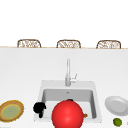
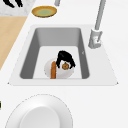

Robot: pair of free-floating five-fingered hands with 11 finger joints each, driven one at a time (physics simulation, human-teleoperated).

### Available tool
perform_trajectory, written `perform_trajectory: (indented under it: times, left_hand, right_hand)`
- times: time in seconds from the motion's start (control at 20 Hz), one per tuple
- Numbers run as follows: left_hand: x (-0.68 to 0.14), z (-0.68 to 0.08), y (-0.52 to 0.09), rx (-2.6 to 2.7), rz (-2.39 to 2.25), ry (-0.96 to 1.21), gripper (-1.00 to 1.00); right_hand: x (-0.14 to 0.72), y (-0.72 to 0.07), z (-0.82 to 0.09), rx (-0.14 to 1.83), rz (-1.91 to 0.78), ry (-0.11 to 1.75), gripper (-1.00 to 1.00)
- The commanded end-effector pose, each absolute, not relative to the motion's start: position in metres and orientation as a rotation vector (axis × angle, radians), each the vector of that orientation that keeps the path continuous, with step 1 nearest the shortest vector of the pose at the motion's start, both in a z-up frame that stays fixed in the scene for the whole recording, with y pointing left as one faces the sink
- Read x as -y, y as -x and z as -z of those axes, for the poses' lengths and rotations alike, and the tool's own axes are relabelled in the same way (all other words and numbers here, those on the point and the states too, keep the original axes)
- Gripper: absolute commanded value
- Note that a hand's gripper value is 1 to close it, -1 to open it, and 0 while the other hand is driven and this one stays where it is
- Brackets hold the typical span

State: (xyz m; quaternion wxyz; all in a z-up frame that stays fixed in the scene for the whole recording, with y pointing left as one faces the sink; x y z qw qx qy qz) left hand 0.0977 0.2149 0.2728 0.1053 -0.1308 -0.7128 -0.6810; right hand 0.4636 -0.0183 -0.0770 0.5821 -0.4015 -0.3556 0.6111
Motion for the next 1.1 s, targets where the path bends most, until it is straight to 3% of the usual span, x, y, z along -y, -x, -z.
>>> perform_trajectory:
  times: [0.0,1.05]
  left_hand:
    - [-0.215,-0.273,-0.098,2.100,2.007,0.386,0.00]
    - [-0.215,-0.273,-0.098,2.100,2.007,0.386,0.00]
  right_hand:
    - [0.022,-0.468,0.060,0.844,-1.422,0.946,-1.00]
    - [0.070,-0.461,-0.028,0.909,-1.504,0.783,-1.00]
